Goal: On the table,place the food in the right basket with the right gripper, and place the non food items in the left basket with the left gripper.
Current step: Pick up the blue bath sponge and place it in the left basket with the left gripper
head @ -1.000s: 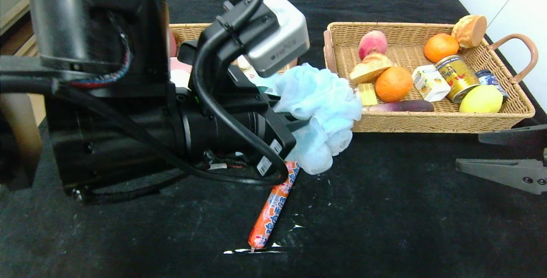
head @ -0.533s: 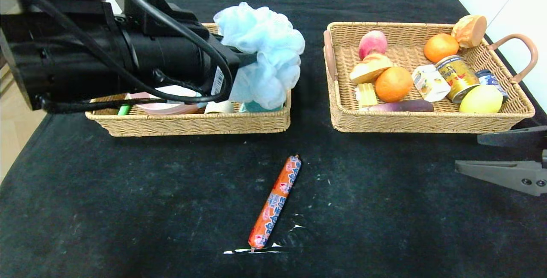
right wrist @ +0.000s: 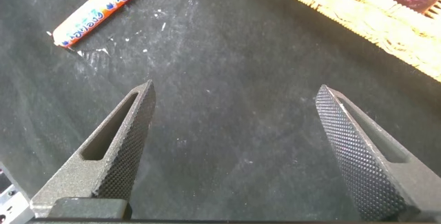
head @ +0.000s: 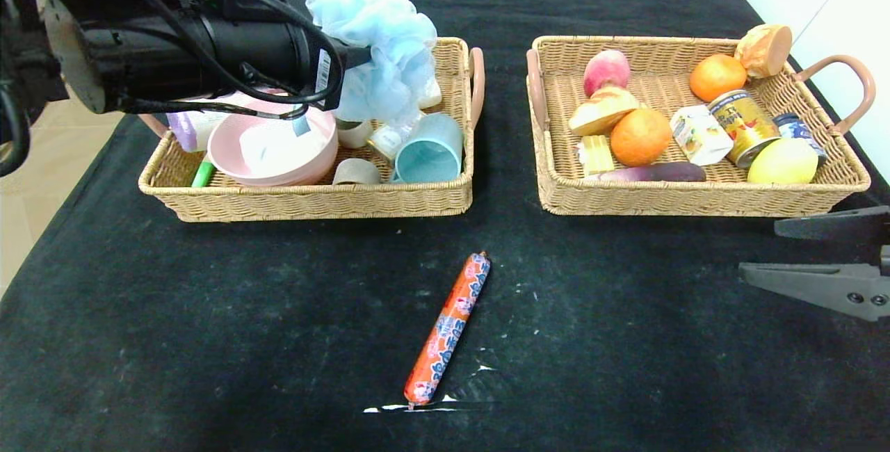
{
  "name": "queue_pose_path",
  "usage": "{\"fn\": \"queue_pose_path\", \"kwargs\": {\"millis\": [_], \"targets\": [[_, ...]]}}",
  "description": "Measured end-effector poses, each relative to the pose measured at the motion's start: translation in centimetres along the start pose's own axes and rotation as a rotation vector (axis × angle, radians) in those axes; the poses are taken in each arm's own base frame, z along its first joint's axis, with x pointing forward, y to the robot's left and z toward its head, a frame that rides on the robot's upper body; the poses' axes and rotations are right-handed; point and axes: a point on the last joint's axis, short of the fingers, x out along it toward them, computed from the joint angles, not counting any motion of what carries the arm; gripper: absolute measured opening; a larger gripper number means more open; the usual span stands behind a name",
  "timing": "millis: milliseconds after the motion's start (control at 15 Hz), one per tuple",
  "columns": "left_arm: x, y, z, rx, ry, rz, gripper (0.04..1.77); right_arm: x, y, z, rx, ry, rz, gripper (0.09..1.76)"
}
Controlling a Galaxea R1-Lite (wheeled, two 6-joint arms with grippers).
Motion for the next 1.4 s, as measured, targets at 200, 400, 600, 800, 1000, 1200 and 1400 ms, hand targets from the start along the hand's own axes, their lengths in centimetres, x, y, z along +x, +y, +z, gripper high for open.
{"fn": "queue_pose_path", "kwargs": {"millis": [200,400,600,800,1000,1200,1400], "targets": [[1.7,0.9,-0.6,-0.003,0.004,0.010,0.35,0.0,0.1,0.0,-0.001,0.000,0.002,1.70],[3.0,1.2,-1.3,-0.004,0.010,0.010,0.71,0.0,0.1,-0.1,-0.003,0.001,0.006,1.70],[3.6,1.2,-1.9,-0.006,0.025,-0.005,1.03,0.0,0.2,-0.1,-0.003,0.000,0.006,1.70],[3.8,1.2,-2.1,-0.006,0.026,-0.004,1.25,0.0,0.2,0.0,-0.003,0.000,0.007,1.70],[3.7,1.2,-2.1,-0.007,0.025,-0.004,1.40,0.0,0.2,-0.1,-0.003,0.001,0.007,1.70],[3.6,1.2,-2.2,-0.011,0.030,-0.002,1.50,0.1,0.1,-0.1,-0.002,0.002,0.008,1.70],[3.5,1.4,-2.3,-0.027,0.040,0.012,1.56,0.0,0.1,-0.1,-0.002,0.002,0.006,1.70]]}}
